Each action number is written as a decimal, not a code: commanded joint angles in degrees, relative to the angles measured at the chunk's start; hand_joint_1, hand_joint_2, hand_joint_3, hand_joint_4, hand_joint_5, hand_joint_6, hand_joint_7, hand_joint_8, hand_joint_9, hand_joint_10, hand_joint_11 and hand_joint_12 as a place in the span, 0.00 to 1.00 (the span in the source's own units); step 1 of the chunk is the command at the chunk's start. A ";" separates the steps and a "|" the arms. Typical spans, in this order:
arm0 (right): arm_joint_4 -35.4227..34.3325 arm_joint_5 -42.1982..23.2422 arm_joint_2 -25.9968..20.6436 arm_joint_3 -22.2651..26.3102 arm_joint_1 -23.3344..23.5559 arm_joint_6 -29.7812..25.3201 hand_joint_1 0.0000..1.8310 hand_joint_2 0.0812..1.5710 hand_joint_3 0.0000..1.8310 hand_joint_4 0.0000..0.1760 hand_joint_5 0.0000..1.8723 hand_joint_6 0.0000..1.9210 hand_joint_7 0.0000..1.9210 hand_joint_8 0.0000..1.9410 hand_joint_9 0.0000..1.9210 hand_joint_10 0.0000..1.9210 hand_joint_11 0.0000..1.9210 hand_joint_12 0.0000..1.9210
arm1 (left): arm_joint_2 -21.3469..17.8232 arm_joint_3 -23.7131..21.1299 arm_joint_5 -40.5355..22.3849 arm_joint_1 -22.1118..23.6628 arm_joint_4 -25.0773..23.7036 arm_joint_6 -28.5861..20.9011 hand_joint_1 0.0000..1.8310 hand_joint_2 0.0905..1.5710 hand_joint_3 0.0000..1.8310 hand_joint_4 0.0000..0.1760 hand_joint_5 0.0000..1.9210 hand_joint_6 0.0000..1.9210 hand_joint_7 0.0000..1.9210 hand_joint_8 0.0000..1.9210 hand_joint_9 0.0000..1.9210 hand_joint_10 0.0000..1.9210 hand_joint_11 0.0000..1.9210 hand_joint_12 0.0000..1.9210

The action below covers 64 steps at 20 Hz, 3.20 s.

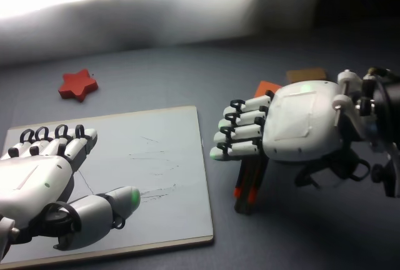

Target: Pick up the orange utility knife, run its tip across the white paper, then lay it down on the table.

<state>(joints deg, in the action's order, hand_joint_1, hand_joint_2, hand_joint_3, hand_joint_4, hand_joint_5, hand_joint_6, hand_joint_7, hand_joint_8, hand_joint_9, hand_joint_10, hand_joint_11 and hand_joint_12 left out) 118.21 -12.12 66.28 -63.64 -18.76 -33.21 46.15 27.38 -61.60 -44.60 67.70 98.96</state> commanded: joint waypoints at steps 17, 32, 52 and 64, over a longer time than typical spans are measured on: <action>-0.72 2.69 8.54 -8.05 -1.07 3.65 0.61 0.67 0.00 0.00 0.00 0.00 0.00 0.00 0.00 0.00 0.00 0.00 | 0.99 0.31 -5.50 -0.45 -3.22 -0.02 0.00 0.76 0.00 0.00 0.00 0.00 0.00 0.00 0.00 0.00 0.00 0.02; -0.70 3.47 8.93 -8.72 -0.14 5.64 0.60 0.79 0.00 0.00 0.08 0.02 0.09 0.01 0.12 0.03 0.00 0.39 | 1.26 0.52 -5.50 -0.65 -3.21 -0.02 0.00 0.76 0.00 0.08 0.00 0.00 0.00 0.00 0.01 0.00 0.00 0.20; -3.06 3.32 6.12 -2.06 3.33 3.90 0.85 0.67 0.21 1.00 0.74 1.00 0.84 1.00 0.89 1.00 0.91 1.00 | 1.26 0.67 -5.50 -0.46 -3.22 -0.07 0.00 0.77 0.00 0.06 0.00 0.00 0.05 0.00 0.06 0.00 0.00 0.35; -21.23 -0.31 7.81 -2.01 3.54 35.65 0.82 0.69 0.19 1.00 0.71 1.00 0.79 1.00 0.85 1.00 0.88 1.00 | 1.28 6.23 -5.66 -0.03 -1.62 -0.99 0.00 0.78 0.00 0.00 0.00 0.00 0.03 0.00 0.03 0.00 0.00 0.26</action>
<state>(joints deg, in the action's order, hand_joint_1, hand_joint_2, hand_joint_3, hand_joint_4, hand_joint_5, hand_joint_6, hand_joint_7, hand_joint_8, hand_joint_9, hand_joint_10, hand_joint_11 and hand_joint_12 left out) 97.93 -11.66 74.28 -65.82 -15.44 3.53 47.66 34.00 -62.39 -45.10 69.23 98.06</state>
